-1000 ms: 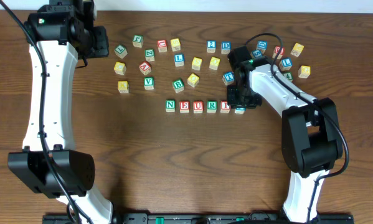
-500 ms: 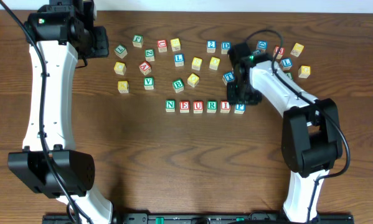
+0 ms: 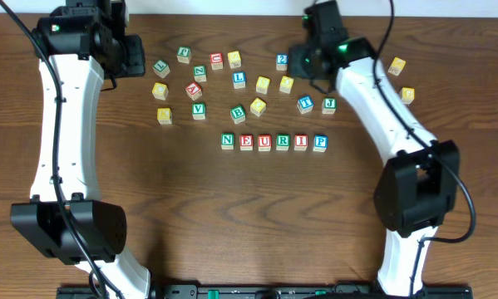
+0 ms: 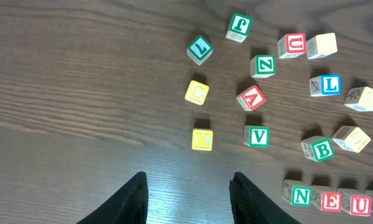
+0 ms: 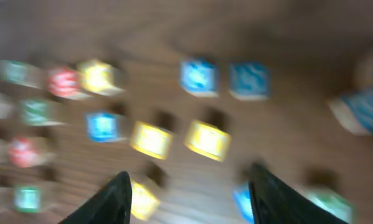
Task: Spell out NEURIPS
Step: 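Open the right gripper and lift it away from the P block, then move the right gripper left and grasp the yellow S block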
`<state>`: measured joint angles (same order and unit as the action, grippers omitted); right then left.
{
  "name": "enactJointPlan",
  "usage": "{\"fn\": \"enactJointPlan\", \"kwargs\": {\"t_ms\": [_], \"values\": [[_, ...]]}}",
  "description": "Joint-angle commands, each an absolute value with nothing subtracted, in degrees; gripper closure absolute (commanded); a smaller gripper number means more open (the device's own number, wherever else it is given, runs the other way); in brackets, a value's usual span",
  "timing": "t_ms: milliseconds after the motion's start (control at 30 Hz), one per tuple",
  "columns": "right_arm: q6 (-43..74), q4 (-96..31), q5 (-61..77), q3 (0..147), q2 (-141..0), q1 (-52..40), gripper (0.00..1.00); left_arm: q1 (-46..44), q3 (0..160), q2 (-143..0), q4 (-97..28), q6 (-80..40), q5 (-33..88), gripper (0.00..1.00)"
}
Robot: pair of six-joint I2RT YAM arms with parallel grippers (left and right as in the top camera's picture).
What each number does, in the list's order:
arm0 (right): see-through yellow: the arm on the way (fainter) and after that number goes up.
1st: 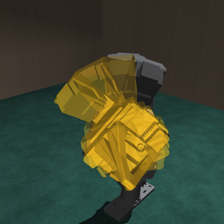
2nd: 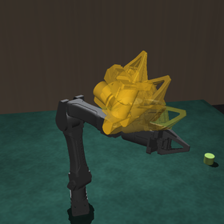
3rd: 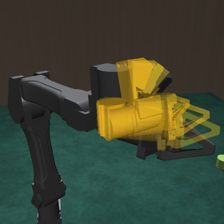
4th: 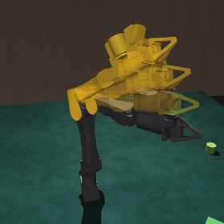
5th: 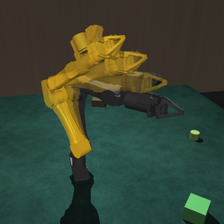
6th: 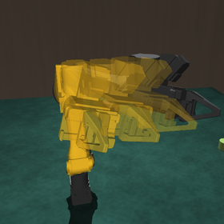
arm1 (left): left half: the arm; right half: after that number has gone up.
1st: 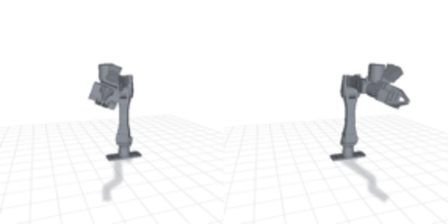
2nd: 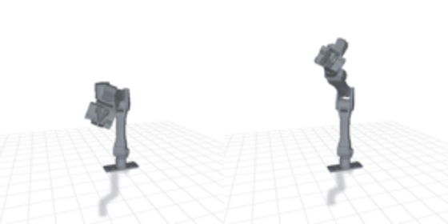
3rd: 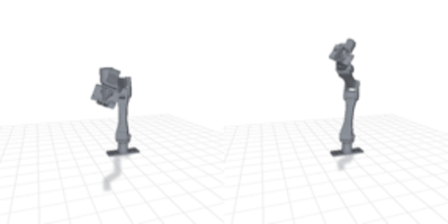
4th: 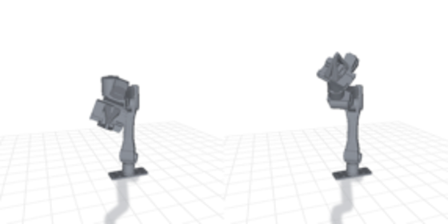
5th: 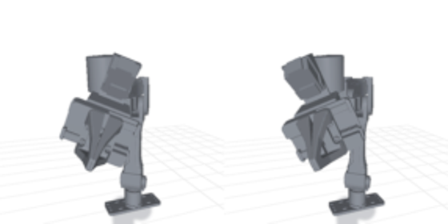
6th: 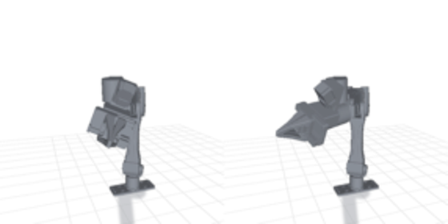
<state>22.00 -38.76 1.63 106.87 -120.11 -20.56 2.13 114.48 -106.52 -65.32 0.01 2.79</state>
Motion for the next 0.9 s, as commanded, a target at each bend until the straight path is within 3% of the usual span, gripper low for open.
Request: {"fn": "enactJointPlan", "kwargs": {"t_ms": [0,267,500,867], "values": [[27.7,-34.68,1.37,107.68,-123.98,-25.39,0.44,1.96,115.35,-106.52,-65.32,-0.05,2.31,0.57],[35.97,-29.21,-10.76,107.68,-130.45,-28.4,0.47,1.96,115.35,-106.52,-65.32,-0.05,2.31,0.58],[36.45,-27.73,-11.9,107.68,-133.14,-28.32,0.47,1.96,115.35,-106.52,-65.32,-0.05,2.31,0.57],[36.42,-25.89,-11.9,107.68,-136.09,-28.25,0.57,1.96,115.35,-106.52,-65.32,-0.05,2.31,0.58]]}}
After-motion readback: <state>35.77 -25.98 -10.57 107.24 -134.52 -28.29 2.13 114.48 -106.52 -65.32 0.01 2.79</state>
